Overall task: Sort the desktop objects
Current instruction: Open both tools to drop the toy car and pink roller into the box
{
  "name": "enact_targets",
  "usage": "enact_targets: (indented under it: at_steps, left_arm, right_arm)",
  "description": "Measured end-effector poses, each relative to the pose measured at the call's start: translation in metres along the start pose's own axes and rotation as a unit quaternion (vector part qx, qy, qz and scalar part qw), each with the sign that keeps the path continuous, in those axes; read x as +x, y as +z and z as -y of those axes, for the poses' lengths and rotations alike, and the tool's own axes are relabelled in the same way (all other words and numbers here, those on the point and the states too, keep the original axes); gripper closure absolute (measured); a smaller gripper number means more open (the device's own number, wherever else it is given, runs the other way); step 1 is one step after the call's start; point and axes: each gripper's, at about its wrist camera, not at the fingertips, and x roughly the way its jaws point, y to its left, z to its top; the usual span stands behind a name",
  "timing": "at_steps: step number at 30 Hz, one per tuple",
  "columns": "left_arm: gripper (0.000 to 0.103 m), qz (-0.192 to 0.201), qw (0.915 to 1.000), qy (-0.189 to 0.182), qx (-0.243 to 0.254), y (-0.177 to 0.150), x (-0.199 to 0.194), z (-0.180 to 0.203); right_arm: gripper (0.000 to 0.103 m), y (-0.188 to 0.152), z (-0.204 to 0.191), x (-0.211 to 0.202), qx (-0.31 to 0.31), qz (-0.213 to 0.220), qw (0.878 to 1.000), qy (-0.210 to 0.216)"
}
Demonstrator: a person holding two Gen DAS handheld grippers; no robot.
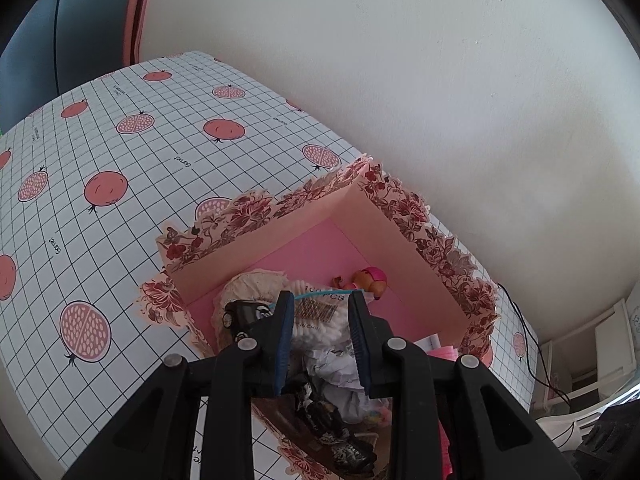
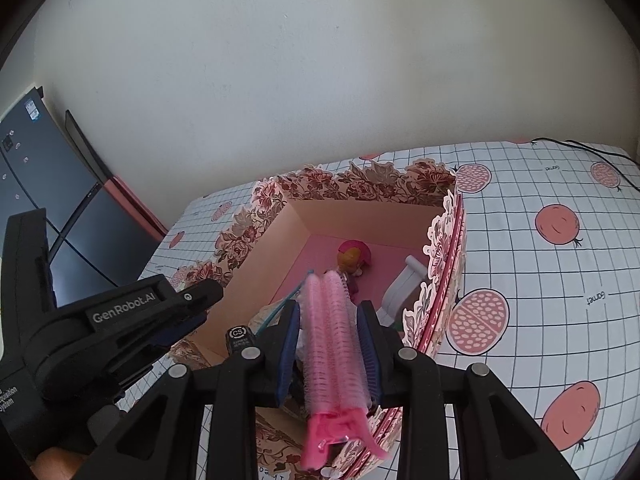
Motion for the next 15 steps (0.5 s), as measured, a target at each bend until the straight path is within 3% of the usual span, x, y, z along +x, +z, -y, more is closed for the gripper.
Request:
enact_targets:
  at_steps: [10, 13, 15]
  left_arm:
    - [0.073, 0.006, 1.0000, 0.007, 0.001, 0.003, -0.007, -0.002]
    - [0.059, 0.010, 0.9999, 0.011, 0.005, 0.004, -0.011, -0.001]
    - [0.042, 0.015, 0.9997, 0.017, 0.007, 0.006, -0.014, -0.001]
  right_arm:
    - [0.067, 0.004, -0.002, -0.009, -0.001, 0.008, 1.000, 0.001]
    - [0.062, 0.007, -0.004, -0.016, -0.004, 0.015, 1.000, -0.005]
    - [0.041, 0.008, -0.005, -0.021, -0.009, 0.023, 1.000, -0.019]
